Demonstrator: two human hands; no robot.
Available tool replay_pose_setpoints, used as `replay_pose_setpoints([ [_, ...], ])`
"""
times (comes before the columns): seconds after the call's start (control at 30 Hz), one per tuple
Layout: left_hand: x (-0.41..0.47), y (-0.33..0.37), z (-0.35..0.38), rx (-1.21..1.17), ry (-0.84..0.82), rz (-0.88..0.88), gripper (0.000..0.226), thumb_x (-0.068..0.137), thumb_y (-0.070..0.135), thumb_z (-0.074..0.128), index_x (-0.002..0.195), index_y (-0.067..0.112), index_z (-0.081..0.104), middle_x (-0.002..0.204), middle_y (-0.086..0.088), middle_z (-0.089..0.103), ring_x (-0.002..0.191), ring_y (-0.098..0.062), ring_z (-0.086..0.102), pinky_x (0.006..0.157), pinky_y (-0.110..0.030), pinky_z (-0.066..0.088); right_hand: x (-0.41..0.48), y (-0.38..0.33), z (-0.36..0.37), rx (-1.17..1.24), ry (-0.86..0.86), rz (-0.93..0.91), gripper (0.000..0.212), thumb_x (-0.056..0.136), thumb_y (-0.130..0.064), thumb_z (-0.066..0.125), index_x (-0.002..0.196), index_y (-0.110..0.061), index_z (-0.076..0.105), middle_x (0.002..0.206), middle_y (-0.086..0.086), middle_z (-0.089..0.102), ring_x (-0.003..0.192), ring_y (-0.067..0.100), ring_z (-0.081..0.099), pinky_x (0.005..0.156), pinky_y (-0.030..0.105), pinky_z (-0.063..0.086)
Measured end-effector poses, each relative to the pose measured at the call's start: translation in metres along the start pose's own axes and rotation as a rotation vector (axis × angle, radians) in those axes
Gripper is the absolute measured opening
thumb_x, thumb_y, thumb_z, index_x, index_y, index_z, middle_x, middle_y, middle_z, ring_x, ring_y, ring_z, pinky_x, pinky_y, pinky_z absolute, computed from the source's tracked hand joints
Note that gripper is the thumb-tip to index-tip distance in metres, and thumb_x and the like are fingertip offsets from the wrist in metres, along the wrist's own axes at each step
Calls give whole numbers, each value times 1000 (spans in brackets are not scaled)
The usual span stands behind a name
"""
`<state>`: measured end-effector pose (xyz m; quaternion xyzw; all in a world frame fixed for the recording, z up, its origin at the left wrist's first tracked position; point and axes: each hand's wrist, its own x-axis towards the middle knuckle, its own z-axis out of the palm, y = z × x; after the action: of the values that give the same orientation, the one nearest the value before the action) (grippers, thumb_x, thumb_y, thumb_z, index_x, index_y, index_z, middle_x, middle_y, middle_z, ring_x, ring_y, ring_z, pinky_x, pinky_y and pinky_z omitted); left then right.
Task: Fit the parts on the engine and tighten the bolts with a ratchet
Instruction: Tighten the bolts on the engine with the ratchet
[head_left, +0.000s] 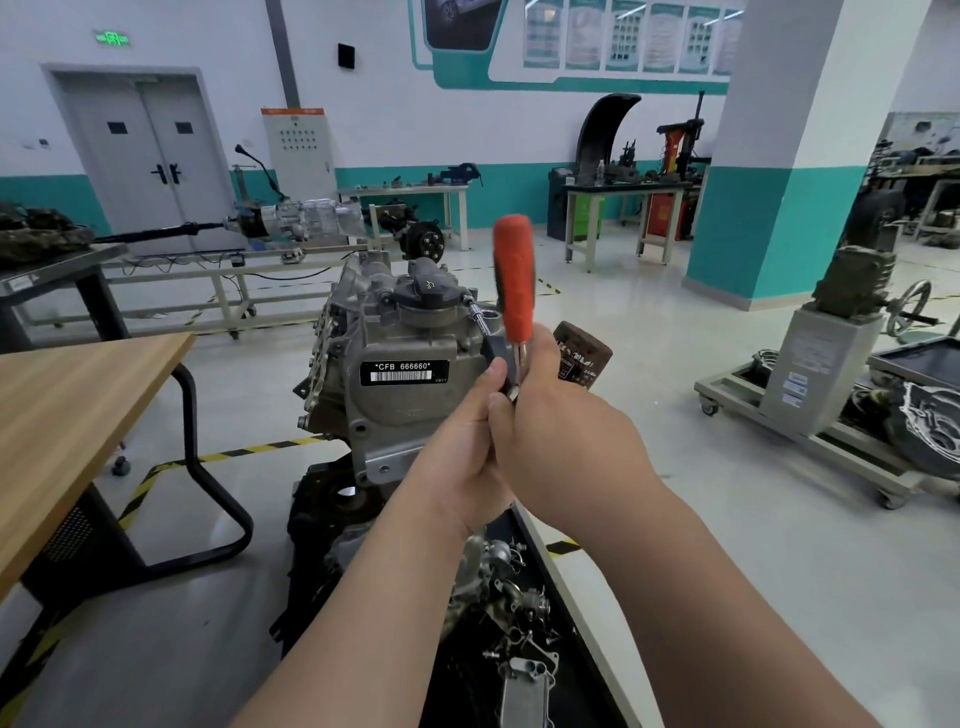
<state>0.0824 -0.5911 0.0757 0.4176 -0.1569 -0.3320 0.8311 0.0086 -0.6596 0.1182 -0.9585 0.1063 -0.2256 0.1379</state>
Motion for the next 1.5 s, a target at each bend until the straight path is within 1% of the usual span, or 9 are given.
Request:
replay_pose_setpoints([
  [0.2, 1, 1, 4, 6, 143, 35, 65, 70, 50, 64, 119, 7, 66, 100, -10, 58, 97, -26, 51, 89, -30, 38, 2, 6, 15, 840, -14, 210, 24, 99, -34, 43, 116, -18, 40, 76, -6, 56, 66, 15, 55, 60, 34, 44],
  [0.33, 0, 3, 2, 73, 145, -3, 53, 76, 54, 58, 38, 17, 52, 34, 5, 35, 29, -9, 40, 37, -11, 33, -1, 1, 21, 1347, -45, 452, 29, 98, -35, 43, 91, -8, 52, 56, 3, 56, 40, 19, 45, 58, 37, 41],
  [0.53, -7, 4, -2, 101, 145, -84, 51, 59, 56, 63, 31, 18, 45, 28, 2, 37, 19, -5, 32, 28, -11, 16, -9, -6, 17, 1901, -132, 603, 34, 103, -29, 42, 81, -6, 52, 54, 6, 54, 33, 16, 37, 40, 28, 42],
  [0.73, -11, 4, -2, 113, 157, -110, 69, 88, 55, 52, 31, 15, 55, 30, 6, 44, 19, -3, 37, 25, -8, 20, -13, -10, 19, 2047, -175, 705, 26, 102, -33, 43, 95, -11, 54, 55, 4, 56, 32, 13, 37, 39, 23, 42],
  [1.03, -11, 5, 7, 118, 243, -92, 61, 72, 56, 62, 31, 19, 36, 28, 7, 32, 19, -7, 29, 35, -18, 8, -8, -4, 20, 1680, -170, 566, 45, 103, -33, 40, 69, -6, 55, 55, 8, 55, 34, 18, 38, 45, 31, 41],
  [1.17, -9, 5, 14, 49, 262, -127, 46, 89, 50, 57, 57, 16, 55, 43, 0, 43, 34, -11, 45, 42, -14, 40, -5, 3, 15, 1086, -137, 436, 36, 100, -36, 41, 104, -3, 53, 55, -1, 60, 44, 15, 52, 59, 31, 41],
  [1.27, -9, 7, 18, 12, 235, -90, 38, 90, 42, 58, 100, 10, 74, 83, -5, 66, 78, -16, 64, 80, -26, 54, -3, 4, 11, 634, -64, 193, 39, 101, -34, 39, 129, -8, 34, 78, 0, 57, 67, 20, 53, 56, 30, 38],
  [1.37, -10, 8, 17, -12, 177, -104, 30, 79, 43, 64, 68, 16, 70, 60, 2, 64, 53, -12, 63, 50, -21, 50, -3, -1, 8, 22, 1, 25, 53, 102, -34, 33, 146, -13, 10, 71, -2, 42, 66, 24, 47, 48, 30, 26],
  [1.5, -8, 9, 15, -17, 155, -129, 29, 68, 47, 65, 65, 18, 59, 55, 4, 56, 47, -11, 57, 47, -22, 45, 2, -6, 9, -110, -1, -10, 64, 101, -28, 36, 152, -14, 0, 71, -3, 37, 69, 25, 46, 56, 32, 31],
])
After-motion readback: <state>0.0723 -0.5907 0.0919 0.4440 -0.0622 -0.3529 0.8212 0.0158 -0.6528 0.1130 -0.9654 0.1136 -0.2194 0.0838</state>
